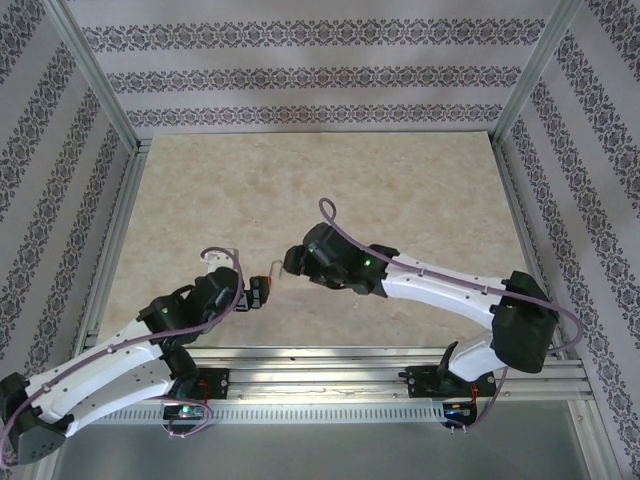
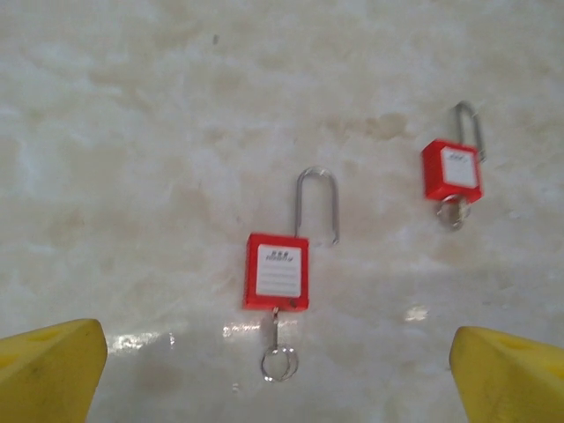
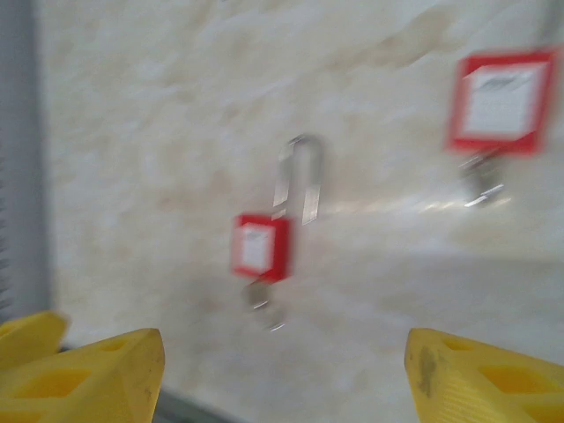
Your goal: Unlock with the key
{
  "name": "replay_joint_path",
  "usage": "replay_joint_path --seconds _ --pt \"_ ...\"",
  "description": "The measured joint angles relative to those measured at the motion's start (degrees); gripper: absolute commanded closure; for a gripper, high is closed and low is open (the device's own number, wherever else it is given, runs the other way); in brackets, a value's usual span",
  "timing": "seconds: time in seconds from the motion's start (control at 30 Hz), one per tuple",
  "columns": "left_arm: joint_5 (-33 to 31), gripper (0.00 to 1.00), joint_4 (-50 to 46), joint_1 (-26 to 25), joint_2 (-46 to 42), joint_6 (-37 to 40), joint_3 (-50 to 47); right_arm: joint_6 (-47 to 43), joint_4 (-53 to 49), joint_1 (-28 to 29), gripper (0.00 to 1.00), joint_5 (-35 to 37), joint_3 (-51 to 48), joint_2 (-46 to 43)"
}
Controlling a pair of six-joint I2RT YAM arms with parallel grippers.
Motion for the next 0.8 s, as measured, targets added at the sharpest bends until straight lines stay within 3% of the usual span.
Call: replay_joint_path --seconds 0.13,0.3,0.5,0.8 --pt "7.1 0.0 2.1 3.9 8.4 3.0 -0.1 -5.4 -7.7 -4.8 0.3 3.5 2.2 6.8" --pt "12.1 0.05 4.3 6.5 17.1 6.1 0.0 -10.7 -13.4 -5.6 0.3 5.4 10.4 17.9" --pt "14.8 0.08 7.4 9.5 20.0 7.2 0.0 -14.7 -15.6 -6.4 0.33 5.9 17.2 23.2" --pt "16.7 0.09 12.5 9.9 23.3 7.2 0.0 -16.8 -16.6 -8.2 0.39 6.6 18.0 27.6"
